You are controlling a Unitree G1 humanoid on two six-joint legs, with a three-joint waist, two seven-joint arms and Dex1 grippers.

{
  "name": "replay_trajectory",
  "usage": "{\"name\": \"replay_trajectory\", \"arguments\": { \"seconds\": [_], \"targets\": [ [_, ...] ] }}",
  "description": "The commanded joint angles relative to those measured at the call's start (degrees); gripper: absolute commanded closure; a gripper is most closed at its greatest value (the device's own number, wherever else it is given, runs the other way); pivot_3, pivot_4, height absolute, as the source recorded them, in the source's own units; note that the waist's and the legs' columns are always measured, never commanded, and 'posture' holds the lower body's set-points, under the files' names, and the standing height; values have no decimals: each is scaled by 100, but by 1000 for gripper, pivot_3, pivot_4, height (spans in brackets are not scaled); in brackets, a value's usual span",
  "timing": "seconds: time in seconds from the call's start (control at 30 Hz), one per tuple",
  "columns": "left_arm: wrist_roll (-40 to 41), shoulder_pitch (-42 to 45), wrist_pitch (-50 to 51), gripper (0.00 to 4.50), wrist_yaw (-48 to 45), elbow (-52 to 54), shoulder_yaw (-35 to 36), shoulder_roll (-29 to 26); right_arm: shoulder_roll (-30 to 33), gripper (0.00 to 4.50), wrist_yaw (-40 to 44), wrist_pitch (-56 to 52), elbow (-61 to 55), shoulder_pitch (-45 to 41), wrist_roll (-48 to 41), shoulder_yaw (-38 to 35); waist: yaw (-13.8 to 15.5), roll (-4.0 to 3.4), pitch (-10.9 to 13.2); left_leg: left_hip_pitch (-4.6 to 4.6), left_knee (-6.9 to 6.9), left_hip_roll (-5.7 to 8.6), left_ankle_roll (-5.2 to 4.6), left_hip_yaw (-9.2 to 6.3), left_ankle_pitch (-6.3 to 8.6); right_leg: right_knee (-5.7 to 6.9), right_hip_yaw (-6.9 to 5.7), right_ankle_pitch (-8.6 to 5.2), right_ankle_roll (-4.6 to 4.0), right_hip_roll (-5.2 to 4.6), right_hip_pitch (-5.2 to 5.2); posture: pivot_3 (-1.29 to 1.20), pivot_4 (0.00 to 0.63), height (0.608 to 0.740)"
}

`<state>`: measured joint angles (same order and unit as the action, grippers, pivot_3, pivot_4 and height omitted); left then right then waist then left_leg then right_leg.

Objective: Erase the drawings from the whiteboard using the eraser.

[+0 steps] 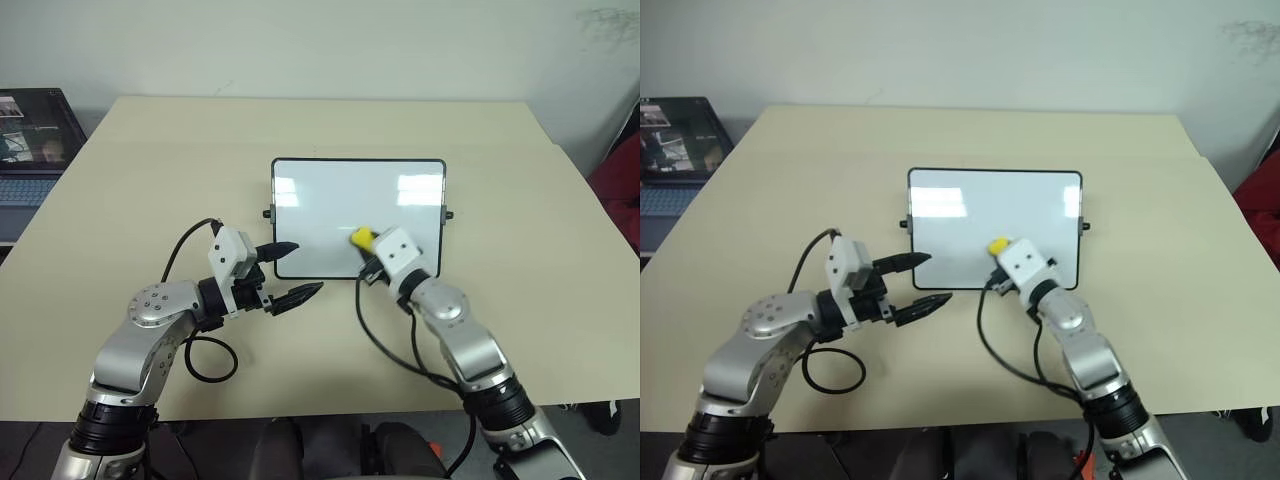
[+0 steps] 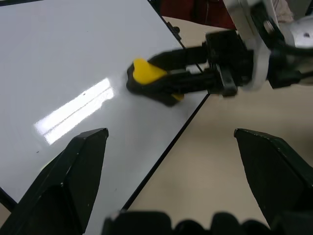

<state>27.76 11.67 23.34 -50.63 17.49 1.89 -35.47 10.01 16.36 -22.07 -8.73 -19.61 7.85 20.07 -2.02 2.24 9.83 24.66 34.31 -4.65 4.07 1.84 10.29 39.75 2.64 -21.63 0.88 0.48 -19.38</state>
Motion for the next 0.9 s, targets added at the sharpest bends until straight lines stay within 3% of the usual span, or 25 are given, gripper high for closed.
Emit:
{"name": "replay_trajectory", "arguments": {
  "seconds": [0.03,0.23,0.5,0.7,0.9],
  "targets": [
    [45,57,-38,0,19,187,82,-20,0,3410,110,-32,-265,-69,-1,-35,13,-1,1,0,3,1,0,0,0,4,0,0,0,0,0,0,150,740],
    [51,103,-28,0,29,177,38,24,309,3410,513,-840,-1551,-50,-440,-687,32,-1,2,6,10,4,0,-5,0,1,-1,0,1,0,-1,0,150,740],
    [101,41,-13,0,-28,287,-24,65,1149,3410,790,-2905,-3061,551,-1210,-2523,43,-1,2,9,9,6,0,-2,1,-12,-3,0,0,0,4,0,150,740],
    [80,164,-49,0,-174,218,-189,93,1793,3410,747,-3187,-2830,956,-1234,-3278,29,-3,2,8,8,6,0,3,1,-12,-3,0,1,3,4,0,150,740],
    [40,377,-76,0,-266,65,-324,146,2183,3410,808,-3099,-2047,1057,-1246,-3297,25,-3,2,8,10,9,-1,6,1,-12,0,0,0,6,4,0,150,740]
  ]
}}
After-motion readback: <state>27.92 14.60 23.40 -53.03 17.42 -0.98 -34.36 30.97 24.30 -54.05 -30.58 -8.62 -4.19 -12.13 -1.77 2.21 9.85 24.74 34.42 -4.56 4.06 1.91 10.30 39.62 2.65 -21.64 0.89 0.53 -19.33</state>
